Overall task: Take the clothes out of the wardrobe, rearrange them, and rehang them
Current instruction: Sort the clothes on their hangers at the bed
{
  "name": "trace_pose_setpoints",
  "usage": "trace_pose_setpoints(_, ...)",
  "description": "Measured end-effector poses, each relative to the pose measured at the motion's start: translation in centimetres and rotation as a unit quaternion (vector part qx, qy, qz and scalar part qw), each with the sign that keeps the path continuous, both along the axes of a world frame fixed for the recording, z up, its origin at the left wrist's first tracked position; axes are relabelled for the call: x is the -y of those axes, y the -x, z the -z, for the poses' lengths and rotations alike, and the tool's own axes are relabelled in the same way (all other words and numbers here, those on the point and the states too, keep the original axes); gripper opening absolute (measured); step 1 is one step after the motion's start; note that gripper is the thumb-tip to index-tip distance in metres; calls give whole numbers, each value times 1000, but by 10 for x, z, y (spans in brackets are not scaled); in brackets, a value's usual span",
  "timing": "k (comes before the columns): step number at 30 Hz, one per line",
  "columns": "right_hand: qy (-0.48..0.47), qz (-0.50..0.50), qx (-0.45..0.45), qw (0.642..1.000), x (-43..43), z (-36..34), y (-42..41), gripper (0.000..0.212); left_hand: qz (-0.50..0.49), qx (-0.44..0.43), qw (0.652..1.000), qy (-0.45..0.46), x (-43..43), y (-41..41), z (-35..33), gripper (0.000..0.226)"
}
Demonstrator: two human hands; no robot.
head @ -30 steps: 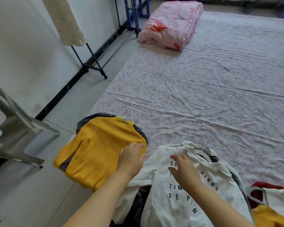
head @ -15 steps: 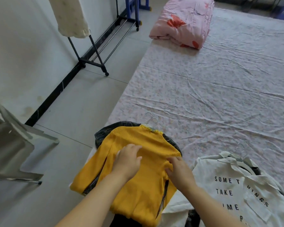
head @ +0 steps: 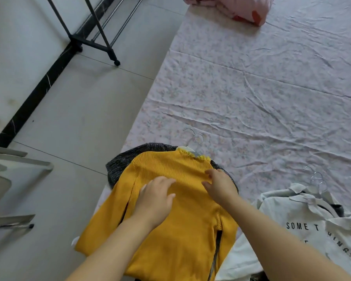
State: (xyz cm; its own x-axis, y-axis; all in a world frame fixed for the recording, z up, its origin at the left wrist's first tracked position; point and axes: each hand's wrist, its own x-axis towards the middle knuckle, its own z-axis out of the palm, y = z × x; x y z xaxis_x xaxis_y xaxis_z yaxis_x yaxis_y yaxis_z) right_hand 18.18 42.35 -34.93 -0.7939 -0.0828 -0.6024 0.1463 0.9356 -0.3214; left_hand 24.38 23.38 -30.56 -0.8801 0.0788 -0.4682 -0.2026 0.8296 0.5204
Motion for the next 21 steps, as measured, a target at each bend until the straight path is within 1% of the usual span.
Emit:
trace_pose_setpoints(4, 19, 33, 2, 999, 12, 50, 49, 52, -14, 1, 1000, -11, 0, 12, 38, 40)
trace_pose_setpoints(7, 51, 88, -3, 995, 22, 82, 80, 59, -25, 4, 999, -20, -1, 20, 65, 40)
trace_pose_setpoints(8, 61, 106, -5, 992, 25, 91, 89, 59, -26, 4, 999, -22, -2, 22, 72, 40)
trace_pose_setpoints(11, 62, 146, -1, 987, 31, 112, 109, 48, -35, 1, 999, -27, -4, 24, 87, 40)
trace_pose_setpoints(12, 80, 176, 1, 981, 33, 116, 113, 47, -37, 1, 999, -28, -4, 23, 89, 40)
trace_pose_setpoints(13, 113, 222, 10, 968, 34, 118, 116, 46, -37, 0, 999, -28, -4, 22, 90, 40)
trace_pose_setpoints(16, 226, 354, 33, 907, 33, 109, 119, 36, -38, -8, 999, -27, -5, 18, 85, 40)
trace_pose_setpoints(18, 280, 405, 12, 870, 30, 88, 113, 28, -43, -24, 998, -28, -6, 16, 76, 41)
trace_pose_setpoints(19, 299, 414, -5, 860, 28, 74, 106, 25, -45, -39, 998, -29, -7, 16, 68, 41)
trace_pose_setpoints(21, 315, 387, -40, 866, 24, 42, 85, 21, -54, -84, 994, -38, -9, 16, 49, 42)
